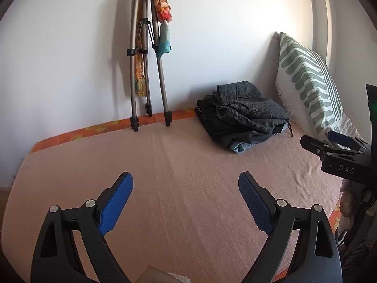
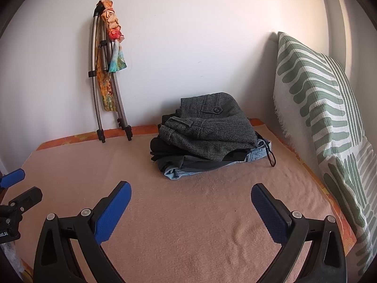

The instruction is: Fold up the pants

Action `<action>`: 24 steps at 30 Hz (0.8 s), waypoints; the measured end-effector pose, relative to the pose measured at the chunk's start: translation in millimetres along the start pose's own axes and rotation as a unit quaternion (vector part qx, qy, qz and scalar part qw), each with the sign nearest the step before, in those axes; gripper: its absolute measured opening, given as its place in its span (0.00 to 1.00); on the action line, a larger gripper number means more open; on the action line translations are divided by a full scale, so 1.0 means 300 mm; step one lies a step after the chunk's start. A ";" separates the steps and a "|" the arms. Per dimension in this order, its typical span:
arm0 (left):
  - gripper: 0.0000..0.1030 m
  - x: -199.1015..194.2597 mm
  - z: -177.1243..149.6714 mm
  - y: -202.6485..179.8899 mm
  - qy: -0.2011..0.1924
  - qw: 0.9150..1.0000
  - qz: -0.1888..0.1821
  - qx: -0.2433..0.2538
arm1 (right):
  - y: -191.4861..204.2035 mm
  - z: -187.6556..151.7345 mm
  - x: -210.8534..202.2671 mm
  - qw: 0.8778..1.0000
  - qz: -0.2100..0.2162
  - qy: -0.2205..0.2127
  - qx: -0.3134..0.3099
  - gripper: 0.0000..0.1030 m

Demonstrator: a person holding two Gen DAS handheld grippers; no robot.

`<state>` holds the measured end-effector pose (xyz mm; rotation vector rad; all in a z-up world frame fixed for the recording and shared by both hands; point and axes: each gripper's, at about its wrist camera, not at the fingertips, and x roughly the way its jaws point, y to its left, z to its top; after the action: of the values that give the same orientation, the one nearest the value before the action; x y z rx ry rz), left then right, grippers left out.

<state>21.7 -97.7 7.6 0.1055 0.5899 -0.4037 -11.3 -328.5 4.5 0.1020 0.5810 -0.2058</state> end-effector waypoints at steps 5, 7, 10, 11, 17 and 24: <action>0.89 0.000 0.000 0.003 0.000 1.000 0.000 -0.001 | 0.004 -0.002 0.001 1.000 -0.001 0.001 0.000 1.00; 0.89 0.001 -0.001 0.004 0.002 1.000 -0.002 -0.001 | 0.004 -0.004 0.001 1.000 0.000 0.000 -0.001 1.00; 0.89 0.003 -0.002 0.002 0.003 1.000 -0.002 0.001 | 0.005 -0.007 0.001 1.000 0.000 0.000 -0.003 1.00; 0.89 0.003 -0.002 0.002 0.004 1.000 -0.003 0.001 | 0.005 -0.007 0.001 1.000 0.000 0.001 -0.003 1.00; 0.89 0.004 -0.002 0.000 0.004 1.000 -0.005 0.001 | 0.006 -0.006 0.000 1.000 0.001 0.001 -0.002 1.00; 0.89 0.004 -0.003 -0.002 0.005 1.000 -0.008 0.002 | 0.007 -0.008 0.000 1.000 0.001 0.002 -0.003 1.00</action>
<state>22.0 -98.4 6.2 0.1070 0.6007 -0.4201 -12.0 -326.1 2.7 0.0968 0.5846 -0.2016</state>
